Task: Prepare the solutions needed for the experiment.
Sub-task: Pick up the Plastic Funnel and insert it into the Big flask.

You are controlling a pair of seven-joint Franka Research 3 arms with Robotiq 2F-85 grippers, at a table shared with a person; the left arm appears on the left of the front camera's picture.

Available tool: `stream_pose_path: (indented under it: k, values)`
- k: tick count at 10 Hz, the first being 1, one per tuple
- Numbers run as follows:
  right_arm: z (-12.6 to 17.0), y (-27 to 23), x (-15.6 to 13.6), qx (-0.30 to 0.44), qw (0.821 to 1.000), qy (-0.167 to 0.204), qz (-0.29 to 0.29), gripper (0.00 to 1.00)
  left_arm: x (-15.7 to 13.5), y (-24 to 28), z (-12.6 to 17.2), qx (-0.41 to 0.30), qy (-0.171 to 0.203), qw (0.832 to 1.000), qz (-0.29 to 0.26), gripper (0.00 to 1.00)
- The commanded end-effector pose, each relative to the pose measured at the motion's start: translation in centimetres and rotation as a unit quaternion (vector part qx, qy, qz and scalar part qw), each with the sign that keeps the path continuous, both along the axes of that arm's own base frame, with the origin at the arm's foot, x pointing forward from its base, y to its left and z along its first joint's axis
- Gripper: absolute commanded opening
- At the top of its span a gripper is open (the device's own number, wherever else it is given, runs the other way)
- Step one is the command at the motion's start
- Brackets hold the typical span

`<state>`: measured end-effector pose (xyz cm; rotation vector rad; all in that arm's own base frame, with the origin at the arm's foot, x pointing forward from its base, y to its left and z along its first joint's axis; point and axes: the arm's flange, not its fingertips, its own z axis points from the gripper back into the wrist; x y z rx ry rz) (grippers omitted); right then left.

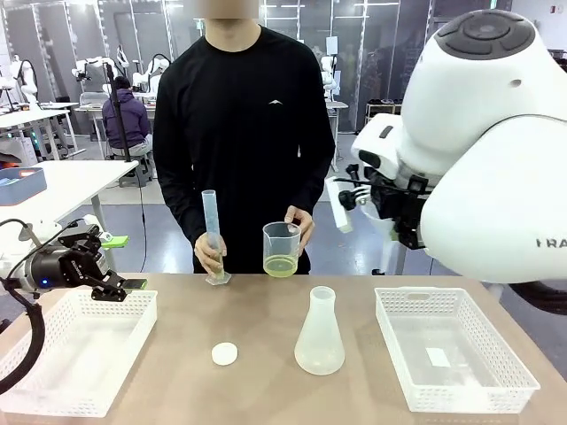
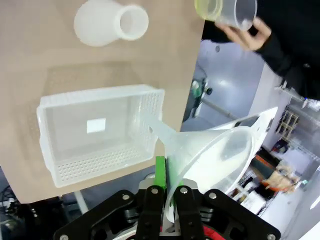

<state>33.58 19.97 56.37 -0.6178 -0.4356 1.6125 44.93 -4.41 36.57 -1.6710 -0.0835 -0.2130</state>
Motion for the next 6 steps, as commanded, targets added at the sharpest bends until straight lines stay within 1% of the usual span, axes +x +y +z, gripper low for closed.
stream_pose_path:
  k: [1, 2, 4, 6]
  values:
    - [-0.7, 0.9, -0.2, 0.003, 0.998, -0.013, 0.06, 0.04, -0.1, 0.0, 0.0, 0.0, -0.001, 1.0, 0.0, 1.0]
    - [-0.8, 2.0, -0.4, 0.005, 0.997, 0.006, 0.075, 0.04, -0.1, 0.0, 0.0, 0.0, -0.001, 1.0, 0.0, 1.0]
    - [-1.0, 4.2, -1.0, 0.005, 0.994, 0.012, 0.112, 0.04, -0.1, 0.0, 0.0, 0.0, -0.001, 1.0, 0.0, 1.0]
    - [-1.1, 5.3, -1.1, 0.017, 0.991, 0.011, 0.136, 0.04, -0.1, 0.0, 0.0, 0.0, -0.001, 1.0, 0.0, 1.0]
